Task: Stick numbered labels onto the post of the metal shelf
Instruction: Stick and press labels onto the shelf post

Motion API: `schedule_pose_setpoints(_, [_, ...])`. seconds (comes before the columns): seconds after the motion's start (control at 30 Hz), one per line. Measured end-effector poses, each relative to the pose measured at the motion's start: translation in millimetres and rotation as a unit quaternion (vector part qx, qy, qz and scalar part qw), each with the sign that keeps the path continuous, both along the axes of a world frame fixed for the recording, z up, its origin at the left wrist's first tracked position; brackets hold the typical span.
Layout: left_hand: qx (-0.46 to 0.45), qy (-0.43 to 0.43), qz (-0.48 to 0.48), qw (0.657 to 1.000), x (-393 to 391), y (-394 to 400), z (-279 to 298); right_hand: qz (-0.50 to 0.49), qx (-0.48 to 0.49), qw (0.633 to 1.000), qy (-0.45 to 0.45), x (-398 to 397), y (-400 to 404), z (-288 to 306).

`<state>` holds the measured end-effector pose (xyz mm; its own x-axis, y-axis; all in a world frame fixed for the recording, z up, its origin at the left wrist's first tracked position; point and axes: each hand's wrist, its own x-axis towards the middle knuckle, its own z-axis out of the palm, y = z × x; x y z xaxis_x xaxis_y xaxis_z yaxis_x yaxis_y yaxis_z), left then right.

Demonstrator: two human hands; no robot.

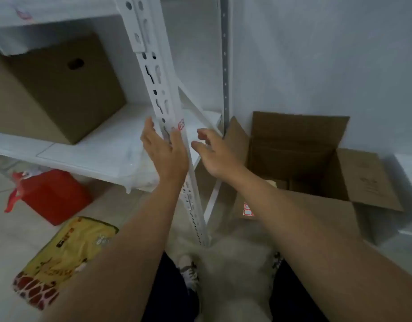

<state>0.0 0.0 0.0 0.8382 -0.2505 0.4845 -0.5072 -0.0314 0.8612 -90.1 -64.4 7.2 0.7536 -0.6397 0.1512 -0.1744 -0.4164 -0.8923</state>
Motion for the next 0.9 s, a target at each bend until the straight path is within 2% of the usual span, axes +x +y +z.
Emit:
schedule_pose_setpoints(0.27, [-0.112, -0.044, -0.057, 0.991, 14.2, -27.1, -9.2, 0.041, 0.175, 0.976, -0.127, 34.1, -16.7, -14.3])
schedule_pose_setpoints(0.37, [-0.156, -0.023, -0.065, 0.985, 20.8, -36.7, -9.1, 0.079, 0.2, 0.964, -0.158, 47.4, -20.9, -6.5])
schedule_pose_setpoints(0.47, [-0.177, 0.004, -0.084, 0.981, 27.8, -38.7, -8.2, 0.077, 0.208, 0.961, -0.163, 55.0, -22.6, -0.9])
schedule_pose_setpoints(0.7, [-0.162, 0.06, -0.132, 0.976, 26.7, -31.0, -6.6, 0.082, 0.275, 0.944, -0.16, 58.2, -15.8, -4.8])
schedule_pose_setpoints(0.9, [-0.131, 0.053, -0.131, 0.981, 27.6, -28.5, -5.6, 0.102, 0.278, 0.945, -0.139, 55.4, -17.7, 0.3])
